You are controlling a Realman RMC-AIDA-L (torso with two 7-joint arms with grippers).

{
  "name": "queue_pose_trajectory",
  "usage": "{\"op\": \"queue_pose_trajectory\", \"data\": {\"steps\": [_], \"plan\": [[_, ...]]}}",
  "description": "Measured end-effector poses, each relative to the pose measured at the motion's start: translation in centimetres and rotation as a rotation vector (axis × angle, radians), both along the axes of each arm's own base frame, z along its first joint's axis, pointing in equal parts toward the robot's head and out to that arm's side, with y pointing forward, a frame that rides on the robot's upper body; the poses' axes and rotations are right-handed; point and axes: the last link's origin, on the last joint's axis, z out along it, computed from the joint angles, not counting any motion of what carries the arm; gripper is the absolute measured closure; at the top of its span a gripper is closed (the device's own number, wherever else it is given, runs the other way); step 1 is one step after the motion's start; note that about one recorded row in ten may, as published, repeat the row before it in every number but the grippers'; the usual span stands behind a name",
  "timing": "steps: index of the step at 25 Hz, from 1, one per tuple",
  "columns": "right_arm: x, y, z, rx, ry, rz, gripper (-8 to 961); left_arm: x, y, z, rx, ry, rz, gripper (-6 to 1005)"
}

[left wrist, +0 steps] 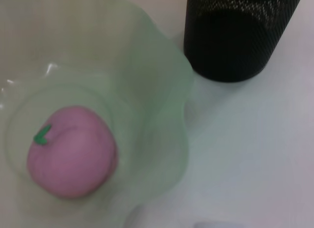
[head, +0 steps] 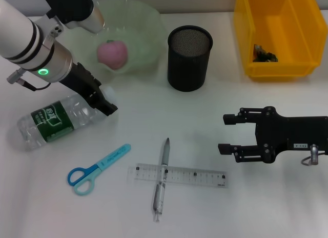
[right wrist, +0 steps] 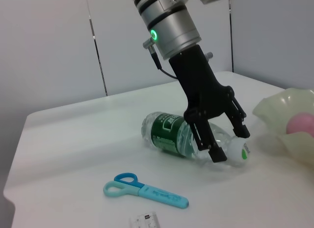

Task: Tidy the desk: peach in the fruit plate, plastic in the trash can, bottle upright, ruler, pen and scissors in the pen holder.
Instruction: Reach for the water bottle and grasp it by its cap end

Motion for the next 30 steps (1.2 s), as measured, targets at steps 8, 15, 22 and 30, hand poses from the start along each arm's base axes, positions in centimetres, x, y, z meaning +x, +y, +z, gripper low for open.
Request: {"op": "queue_pose_trajectory", "data": {"steps": [8,15,22,30], "plan": [[-0.03,-0.02,-0.08,0.000,0.001,-0.001,225,-0.58,0.02,-0.52,-0.003,0.010,-0.009,269],[-0.06,-0.05,-0.19,-0.001,0.003,-0.003,226,-0.66,0.02,-0.60,-0.003,0.014,-0.011,270],[-0.08,-0.06,-0.26,-0.002,0.004,-0.004,225,-0.64,0.11,-0.61,0.001,0.016,-0.016,272],[-0.14,0.00,-0.26,-0.002,0.004,-0.004,224,-0.65,0.10,-0.61,0.000,0.018,-0.017,274]]}}
